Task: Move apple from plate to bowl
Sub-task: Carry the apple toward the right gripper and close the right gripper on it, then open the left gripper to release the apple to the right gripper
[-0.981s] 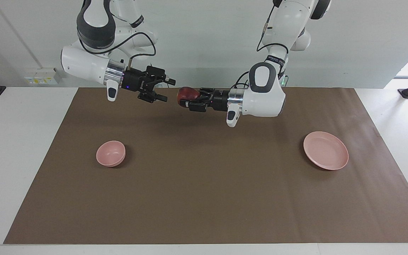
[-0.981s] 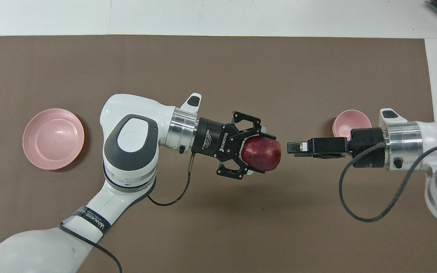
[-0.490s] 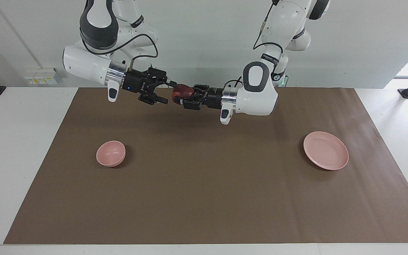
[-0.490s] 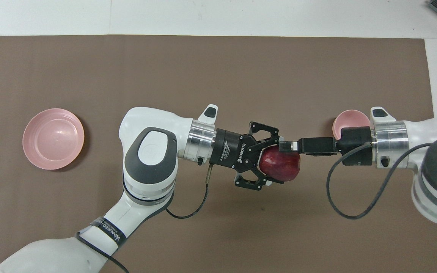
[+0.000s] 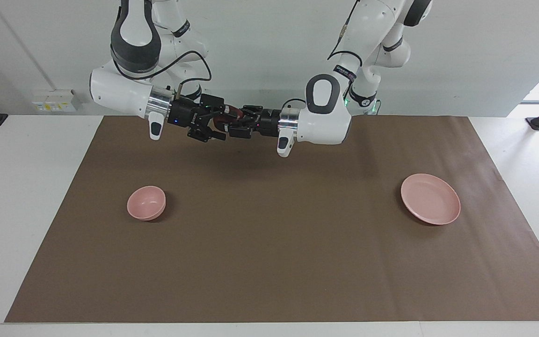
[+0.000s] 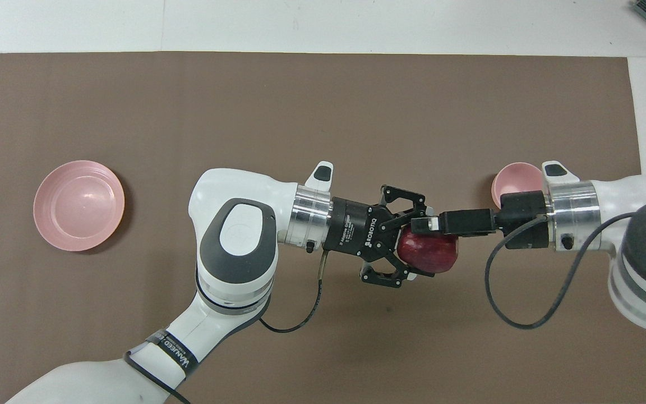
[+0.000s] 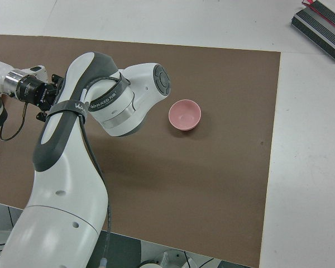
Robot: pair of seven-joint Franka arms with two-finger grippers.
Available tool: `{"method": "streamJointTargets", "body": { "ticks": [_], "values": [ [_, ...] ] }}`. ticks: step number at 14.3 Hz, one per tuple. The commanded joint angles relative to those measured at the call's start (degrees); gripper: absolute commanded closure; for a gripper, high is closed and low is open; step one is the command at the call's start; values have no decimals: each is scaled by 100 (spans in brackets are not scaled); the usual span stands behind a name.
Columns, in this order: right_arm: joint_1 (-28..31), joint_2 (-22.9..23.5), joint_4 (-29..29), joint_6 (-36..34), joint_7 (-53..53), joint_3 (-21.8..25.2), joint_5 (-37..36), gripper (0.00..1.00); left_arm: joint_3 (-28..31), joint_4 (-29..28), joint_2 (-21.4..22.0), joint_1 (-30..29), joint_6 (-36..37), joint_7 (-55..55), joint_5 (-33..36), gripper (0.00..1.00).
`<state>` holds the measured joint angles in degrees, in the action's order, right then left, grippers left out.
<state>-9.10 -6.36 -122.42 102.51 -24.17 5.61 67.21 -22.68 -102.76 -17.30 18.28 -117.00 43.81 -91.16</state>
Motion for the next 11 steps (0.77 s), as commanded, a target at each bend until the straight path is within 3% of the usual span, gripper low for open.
{"method": "streamJointTargets", "body": {
  "ticks": [1,6,9,11],
  "values": [
    [163,-94,-98,-258,-123,-16,-182,0,-35,-77,131,88,-201,57,-165,100],
    [172,-85,-90,-284,-79,-8,-287,3,-43,-86,131,88,-262,49,-165,100],
    [172,-76,-81,-285,-79,-8,-349,44,-43,-77,131,88,-262,49,-165,100],
    [172,-68,-63,-284,-18,-16,-349,81,-43,-77,131,88,-271,49,-165,100]
  ]
}}
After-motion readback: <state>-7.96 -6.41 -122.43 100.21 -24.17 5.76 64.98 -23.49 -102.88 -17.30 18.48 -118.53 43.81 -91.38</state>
